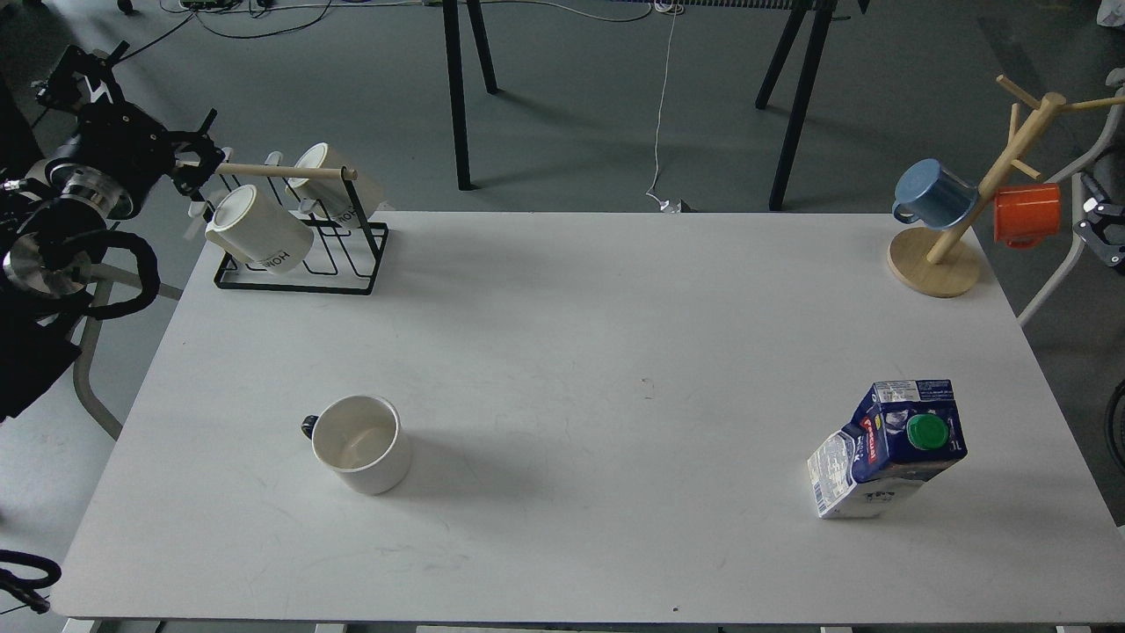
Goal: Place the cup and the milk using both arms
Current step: 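Move the left gripper from the rack area toward the white mug, then lower the left gripper and grasp the white mug's rim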
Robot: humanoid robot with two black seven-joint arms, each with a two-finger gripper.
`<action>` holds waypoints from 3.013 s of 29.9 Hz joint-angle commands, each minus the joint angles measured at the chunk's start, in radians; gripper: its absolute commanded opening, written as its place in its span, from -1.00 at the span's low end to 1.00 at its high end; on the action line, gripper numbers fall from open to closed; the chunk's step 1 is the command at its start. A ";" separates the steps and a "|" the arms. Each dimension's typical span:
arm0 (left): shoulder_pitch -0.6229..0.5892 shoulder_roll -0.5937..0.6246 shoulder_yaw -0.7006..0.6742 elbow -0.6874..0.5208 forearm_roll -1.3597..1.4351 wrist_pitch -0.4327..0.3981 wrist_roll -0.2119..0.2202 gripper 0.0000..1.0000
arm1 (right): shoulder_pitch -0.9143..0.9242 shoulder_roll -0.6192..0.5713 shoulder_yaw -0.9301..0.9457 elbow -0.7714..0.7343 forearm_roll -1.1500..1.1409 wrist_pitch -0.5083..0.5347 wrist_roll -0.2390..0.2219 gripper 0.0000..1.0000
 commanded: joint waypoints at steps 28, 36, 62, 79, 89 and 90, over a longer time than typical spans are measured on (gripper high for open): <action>-0.004 0.075 -0.094 0.011 0.009 0.000 -0.317 1.00 | -0.028 0.005 0.033 -0.002 0.002 0.000 0.029 0.99; 0.014 0.126 -0.086 0.008 0.122 0.000 -0.317 1.00 | -0.028 0.005 0.032 -0.002 0.000 0.000 0.029 0.99; 0.029 0.447 -0.050 -0.836 2.433 0.145 -0.317 1.00 | -0.063 0.008 0.032 -0.017 -0.001 0.000 0.029 0.99; 0.206 0.311 -0.062 -0.772 2.640 0.209 -0.317 0.98 | -0.082 0.008 0.033 -0.014 -0.001 0.000 0.030 0.99; 0.284 0.307 -0.063 -0.773 2.644 0.219 -0.317 0.98 | -0.085 0.006 0.033 -0.014 -0.001 0.000 0.030 0.99; 0.289 0.302 -0.063 -0.773 2.646 0.228 -0.317 0.98 | -0.085 0.006 0.032 -0.014 -0.001 0.000 0.030 0.99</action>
